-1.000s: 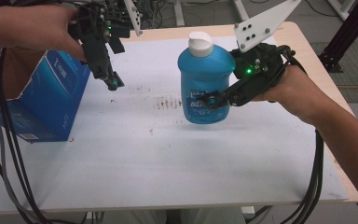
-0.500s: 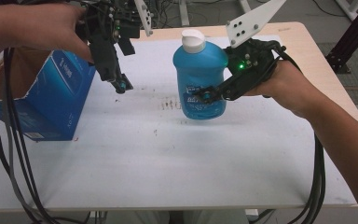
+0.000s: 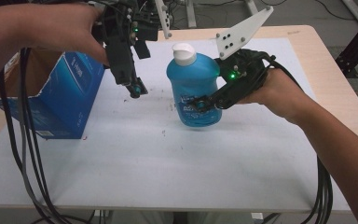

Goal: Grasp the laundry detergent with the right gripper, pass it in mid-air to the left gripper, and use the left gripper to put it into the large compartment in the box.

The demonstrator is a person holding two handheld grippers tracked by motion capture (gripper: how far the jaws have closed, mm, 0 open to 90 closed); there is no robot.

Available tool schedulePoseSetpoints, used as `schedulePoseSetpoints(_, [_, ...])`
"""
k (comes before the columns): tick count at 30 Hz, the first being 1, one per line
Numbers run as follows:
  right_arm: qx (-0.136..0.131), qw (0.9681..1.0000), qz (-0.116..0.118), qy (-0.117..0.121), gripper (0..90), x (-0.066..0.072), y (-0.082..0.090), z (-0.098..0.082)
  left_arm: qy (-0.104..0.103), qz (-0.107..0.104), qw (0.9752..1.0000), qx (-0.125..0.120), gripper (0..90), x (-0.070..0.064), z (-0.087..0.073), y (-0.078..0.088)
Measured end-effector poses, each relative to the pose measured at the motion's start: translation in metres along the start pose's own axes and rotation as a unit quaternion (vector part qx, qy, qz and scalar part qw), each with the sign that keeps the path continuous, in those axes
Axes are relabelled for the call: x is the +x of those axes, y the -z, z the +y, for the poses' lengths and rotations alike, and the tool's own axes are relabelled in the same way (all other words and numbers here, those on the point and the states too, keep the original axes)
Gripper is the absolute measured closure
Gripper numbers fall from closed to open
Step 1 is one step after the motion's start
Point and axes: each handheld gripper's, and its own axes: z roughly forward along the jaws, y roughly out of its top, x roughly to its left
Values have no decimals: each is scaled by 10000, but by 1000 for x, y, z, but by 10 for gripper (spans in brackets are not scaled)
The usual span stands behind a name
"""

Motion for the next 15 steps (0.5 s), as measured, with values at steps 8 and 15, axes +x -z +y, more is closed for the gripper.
schedulePoseSetpoints(8, [-30,10000,14,-22,451,-1,-7,3,-19,-113,9999,33,24,-4,5,4])
schedulePoseSetpoints(15, [-43,10000,16,-25,451,-3,-16,9,-81,-158,9998,-52,24,-10,12,6])
